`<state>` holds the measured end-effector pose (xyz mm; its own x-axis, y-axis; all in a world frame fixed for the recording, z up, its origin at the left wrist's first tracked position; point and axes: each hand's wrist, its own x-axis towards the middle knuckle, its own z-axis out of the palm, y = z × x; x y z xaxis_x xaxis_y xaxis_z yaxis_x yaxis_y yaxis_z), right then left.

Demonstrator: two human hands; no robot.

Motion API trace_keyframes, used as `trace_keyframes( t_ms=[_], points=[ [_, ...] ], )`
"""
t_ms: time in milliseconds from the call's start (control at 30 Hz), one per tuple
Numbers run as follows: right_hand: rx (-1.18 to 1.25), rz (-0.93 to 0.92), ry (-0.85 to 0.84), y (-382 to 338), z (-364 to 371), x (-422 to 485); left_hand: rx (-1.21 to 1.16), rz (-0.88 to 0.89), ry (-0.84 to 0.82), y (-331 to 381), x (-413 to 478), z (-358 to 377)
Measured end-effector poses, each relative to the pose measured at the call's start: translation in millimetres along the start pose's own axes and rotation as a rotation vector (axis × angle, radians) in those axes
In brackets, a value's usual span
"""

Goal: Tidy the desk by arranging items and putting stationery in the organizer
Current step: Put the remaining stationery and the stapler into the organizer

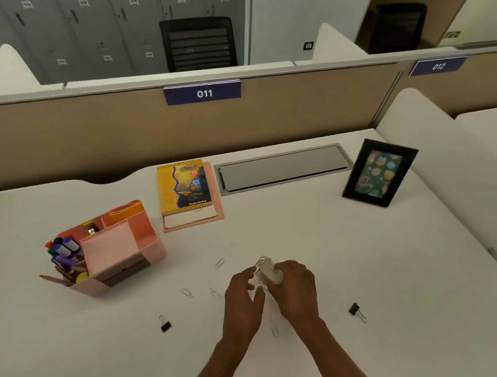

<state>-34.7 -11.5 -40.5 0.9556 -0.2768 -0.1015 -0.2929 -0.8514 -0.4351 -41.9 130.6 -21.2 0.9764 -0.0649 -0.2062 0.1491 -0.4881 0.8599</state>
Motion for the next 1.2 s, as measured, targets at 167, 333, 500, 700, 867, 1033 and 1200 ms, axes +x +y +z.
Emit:
trace_keyframes(
  t_ms=[167,333,500,700,867,1033,1200],
  points=[
    [0.104,-0.009,-0.031,7,3,-1,-0.109,-0.14,0.021,22,4,10],
    [0.305,0.015,0.019,9,0,-5,-0.182,-0.255,0.016,31,4,15],
    [0.431,0.061,0.013,9,-5,-3,-0.313,-0.328,0.058,34,7,21],
    [0.546,-0.052,0.064,2,-8,-15,-0.564,-0.354,0.096,35,11,16],
    [0.804,0.039,0.059,-19,-24,-19,-0.947,-0.391,0.098,36,17,3],
    [0.963,0.056,0.03,-57,-26,-23,-1.216,-0.394,0.156,41,18,-21],
    [1.086,0.031,-0.005,-118,-29,-12,-1.302,-0.358,0.201,35,24,-60]
  ],
)
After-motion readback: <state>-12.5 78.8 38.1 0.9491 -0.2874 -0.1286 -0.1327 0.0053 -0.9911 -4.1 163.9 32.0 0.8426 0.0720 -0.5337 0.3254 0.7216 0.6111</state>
